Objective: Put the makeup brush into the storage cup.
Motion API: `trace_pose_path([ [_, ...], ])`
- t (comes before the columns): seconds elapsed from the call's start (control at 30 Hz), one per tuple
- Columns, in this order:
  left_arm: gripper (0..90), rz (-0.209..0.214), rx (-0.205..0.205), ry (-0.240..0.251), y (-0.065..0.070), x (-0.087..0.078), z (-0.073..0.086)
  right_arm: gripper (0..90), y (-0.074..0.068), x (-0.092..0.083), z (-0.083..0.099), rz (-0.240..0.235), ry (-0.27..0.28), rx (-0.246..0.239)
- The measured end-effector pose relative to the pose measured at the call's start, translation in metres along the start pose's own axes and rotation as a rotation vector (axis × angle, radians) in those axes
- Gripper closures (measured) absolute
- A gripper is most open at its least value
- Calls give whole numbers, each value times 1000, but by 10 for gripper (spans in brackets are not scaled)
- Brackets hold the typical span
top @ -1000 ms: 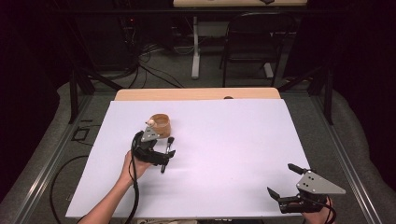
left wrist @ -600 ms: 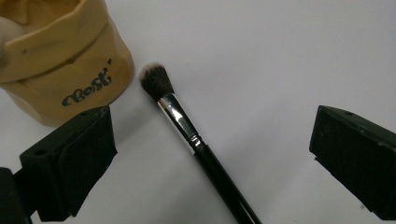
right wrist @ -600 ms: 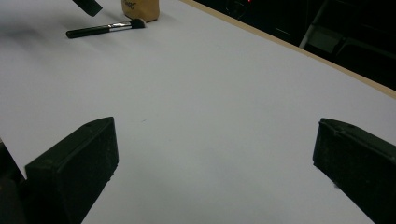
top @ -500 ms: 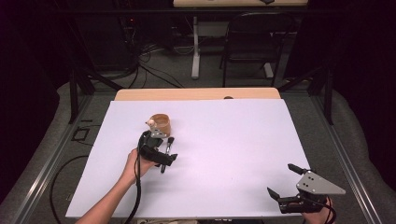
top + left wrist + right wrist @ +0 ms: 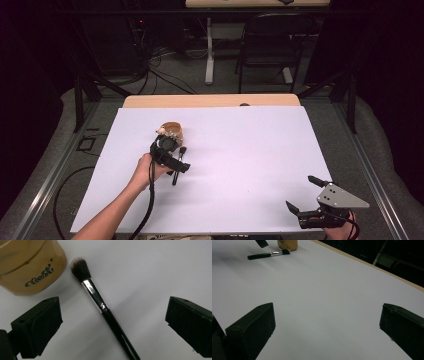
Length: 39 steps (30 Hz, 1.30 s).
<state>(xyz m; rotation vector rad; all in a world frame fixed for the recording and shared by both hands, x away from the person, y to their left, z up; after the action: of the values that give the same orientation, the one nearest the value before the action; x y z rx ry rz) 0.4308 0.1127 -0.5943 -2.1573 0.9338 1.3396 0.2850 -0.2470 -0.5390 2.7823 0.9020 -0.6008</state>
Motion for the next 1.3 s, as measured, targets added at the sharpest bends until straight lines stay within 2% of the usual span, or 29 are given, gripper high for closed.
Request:
trace_pose_path([
  [0.13, 16, 8, -37, -26, -6, 0, -2, 0, 0, 0, 0, 1, -3, -1],
  [0.27, 29, 4, -53, -44, -9, 0, -2, 0, 0, 0, 0, 0, -2, -1],
  [0.4, 46, 13, -68, -54, -9, 2, -3, 0, 0, 0, 0, 0, -3, -1],
  [0.53, 94, 3, -61, -68, -9, 3, -3, 0, 0, 0, 1, 0, -4, -1],
  [0.57, 153, 8, -60, -77, -8, 4, -3, 0, 0, 0, 1, 0, -5, -1],
  [0.63, 159, 9, -61, -87, -7, 5, -3, 0, 0, 0, 1, 0, -4, 0],
  [0.97, 371, 8, -78, -156, -8, 13, -1, 0, 0, 0, 1, 1, -6, 0],
  [1.3, 525, 30, -90, -183, -8, 20, 3, 0, 0, 0, 1, 1, -6, -2],
])
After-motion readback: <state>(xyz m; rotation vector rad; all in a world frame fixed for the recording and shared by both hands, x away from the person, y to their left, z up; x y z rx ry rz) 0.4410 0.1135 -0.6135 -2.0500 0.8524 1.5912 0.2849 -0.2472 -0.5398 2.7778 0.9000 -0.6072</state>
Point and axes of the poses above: each handheld gripper's, and its own axes: x roughly forward along the jaws, z roughly out of its underside, y roughly to its right, the point moved 10 cm from there along x, roughly forward along the jaws, and after that the axes turned 8 degrees about x, right-handed, at the moved point
